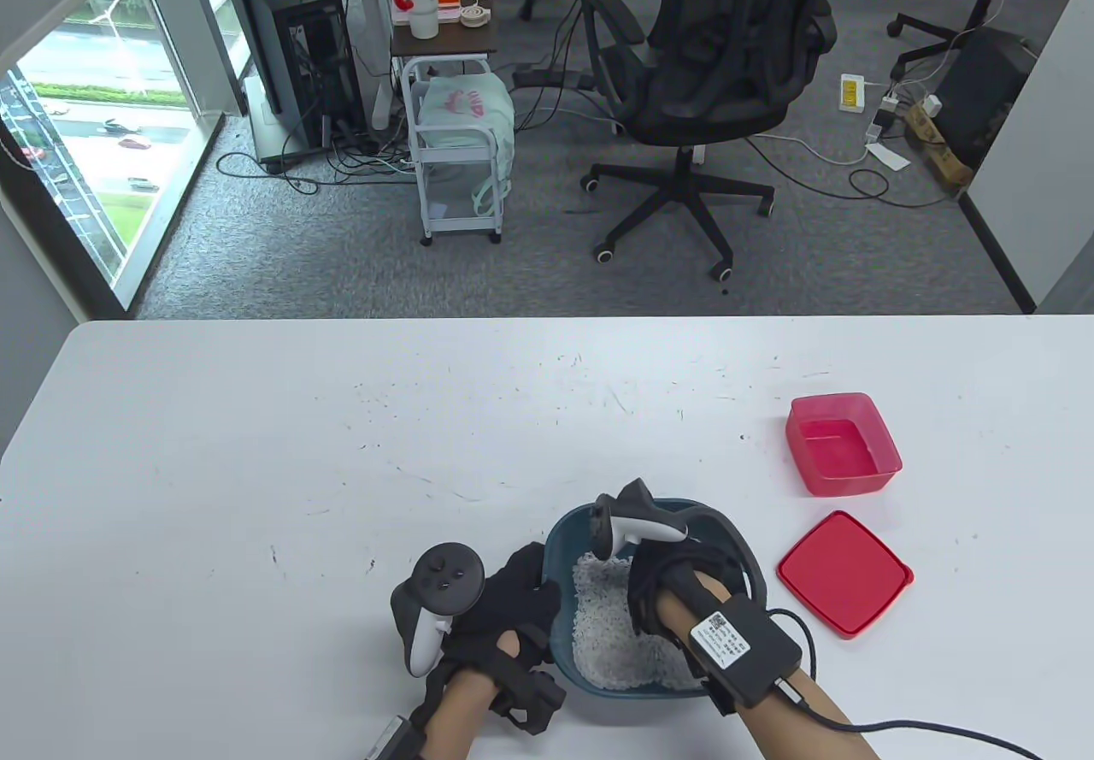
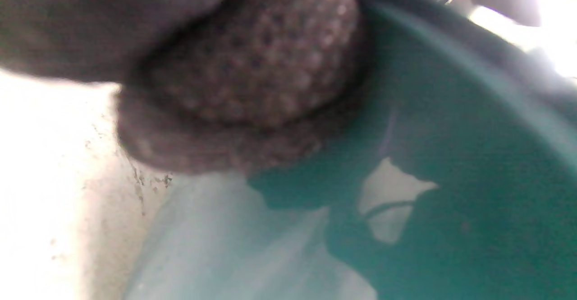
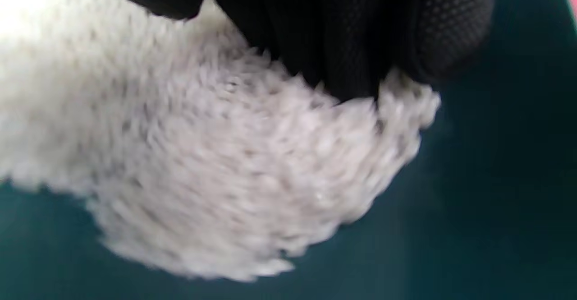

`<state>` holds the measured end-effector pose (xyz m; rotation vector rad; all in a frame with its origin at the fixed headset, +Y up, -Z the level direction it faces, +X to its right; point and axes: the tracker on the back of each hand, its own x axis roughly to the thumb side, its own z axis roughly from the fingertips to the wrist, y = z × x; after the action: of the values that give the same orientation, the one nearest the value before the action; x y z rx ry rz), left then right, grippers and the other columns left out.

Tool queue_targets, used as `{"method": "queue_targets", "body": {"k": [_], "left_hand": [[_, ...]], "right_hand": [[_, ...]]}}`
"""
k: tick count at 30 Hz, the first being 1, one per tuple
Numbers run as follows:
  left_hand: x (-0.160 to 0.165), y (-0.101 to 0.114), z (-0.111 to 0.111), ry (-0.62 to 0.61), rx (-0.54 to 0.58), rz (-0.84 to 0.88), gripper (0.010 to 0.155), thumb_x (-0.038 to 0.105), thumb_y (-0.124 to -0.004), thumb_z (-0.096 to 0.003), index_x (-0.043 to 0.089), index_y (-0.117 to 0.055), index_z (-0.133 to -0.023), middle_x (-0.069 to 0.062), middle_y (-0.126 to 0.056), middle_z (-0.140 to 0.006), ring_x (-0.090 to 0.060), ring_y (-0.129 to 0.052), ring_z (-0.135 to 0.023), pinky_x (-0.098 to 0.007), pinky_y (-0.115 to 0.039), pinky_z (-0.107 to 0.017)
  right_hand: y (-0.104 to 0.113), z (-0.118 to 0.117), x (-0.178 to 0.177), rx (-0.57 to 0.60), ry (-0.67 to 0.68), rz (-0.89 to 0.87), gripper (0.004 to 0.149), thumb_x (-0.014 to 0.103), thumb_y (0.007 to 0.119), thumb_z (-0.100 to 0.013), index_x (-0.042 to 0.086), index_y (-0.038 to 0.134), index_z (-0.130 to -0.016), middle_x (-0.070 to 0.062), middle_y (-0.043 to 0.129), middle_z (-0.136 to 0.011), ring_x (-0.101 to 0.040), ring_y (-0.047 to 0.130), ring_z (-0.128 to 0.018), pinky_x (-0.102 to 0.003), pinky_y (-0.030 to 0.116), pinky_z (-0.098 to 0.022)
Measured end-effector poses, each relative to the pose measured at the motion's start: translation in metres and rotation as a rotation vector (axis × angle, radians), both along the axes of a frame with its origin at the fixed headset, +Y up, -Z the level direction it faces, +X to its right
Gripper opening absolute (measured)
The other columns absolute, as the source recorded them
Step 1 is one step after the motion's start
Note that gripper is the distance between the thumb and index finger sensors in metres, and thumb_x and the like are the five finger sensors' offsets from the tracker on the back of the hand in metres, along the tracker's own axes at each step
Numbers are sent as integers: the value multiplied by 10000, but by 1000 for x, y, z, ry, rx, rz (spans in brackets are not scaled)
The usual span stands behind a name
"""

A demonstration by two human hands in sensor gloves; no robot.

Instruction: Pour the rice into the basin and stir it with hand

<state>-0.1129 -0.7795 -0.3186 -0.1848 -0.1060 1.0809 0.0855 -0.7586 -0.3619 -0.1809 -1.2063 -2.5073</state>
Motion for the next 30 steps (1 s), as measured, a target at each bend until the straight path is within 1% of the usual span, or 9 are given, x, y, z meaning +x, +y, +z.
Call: {"method": "queue_targets", "body": {"k": [3,6,8,12,15,19,24,27,30], "left_hand": [[0,0,1,13,-5,6,643,251,-855,-439,-47,-678,-981,-340,-838,-867,-148,-1111,-41,-274,-991,16],[0,0,1,18,-4,-2,643,251,-854,-440,-48,-677,-981,-341,-838,-866,-147,-1110,-39,-272,-990,16],[0,0,1,19,-5,-3,639,249,-852,-444,-47,-676,-981,-340,-837,-868,-150,-1108,-39,-273,-988,16],[1,0,2,12,-5,-2,643,254,-851,-444,-45,-671,-984,-340,-831,-872,-149,-1108,-40,-274,-987,14],[2,1,2,5,5,-21,645,256,-849,-445,-43,-667,-987,-337,-831,-875,-147,-1105,-43,-275,-984,10],[2,1,1,-9,3,-23,644,252,-848,-446,-41,-665,-990,-339,-827,-879,-152,-1108,-50,-282,-985,4],[2,2,1,-17,6,-27,645,253,-849,-446,-40,-666,-991,-337,-827,-880,-153,-1109,-55,-285,-985,1],[2,2,1,-18,8,-28,646,254,-850,-446,-40,-667,-991,-335,-830,-879,-151,-1110,-54,-285,-985,0],[2,2,1,-17,7,-24,645,255,-850,-446,-41,-667,-989,-338,-829,-877,-150,-1111,-54,-283,-986,1]], "right_hand": [[-6,8,1,-126,-14,-67,620,396,787,-293,-128,964,-573,-306,1108,-415,-457,1090,-222,-555,877,-133],[-5,12,-2,-248,-6,-311,625,396,790,-291,-132,965,-575,-318,1103,-415,-475,1085,-228,-566,872,-140],[-1,13,-4,-295,13,-459,627,399,787,-294,-110,952,-621,-315,1087,-475,-483,1084,-296,-573,884,-182],[-1,12,-7,-456,-48,-806,643,388,786,-304,-69,854,-751,-297,983,-698,-511,1001,-556,-622,840,-350],[-2,4,-11,-462,-62,-847,665,387,772,-314,-63,769,-803,-295,902,-770,-507,940,-628,-625,799,-403],[4,-12,-14,-400,-104,-885,676,375,753,-335,-31,660,-868,-287,762,-871,-508,802,-748,-649,703,-481],[10,-31,-6,-171,-218,-839,658,382,717,-372,42,581,-919,-236,644,-936,-474,682,-827,-648,615,-536],[16,-32,1,-16,-192,-622,627,389,720,-371,74,651,-909,-205,721,-910,-452,759,-794,-647,642,-521],[18,-30,9,48,-197,-431,618,390,725,-368,77,690,-899,-202,758,-895,-458,784,-780,-638,664,-511]]}}
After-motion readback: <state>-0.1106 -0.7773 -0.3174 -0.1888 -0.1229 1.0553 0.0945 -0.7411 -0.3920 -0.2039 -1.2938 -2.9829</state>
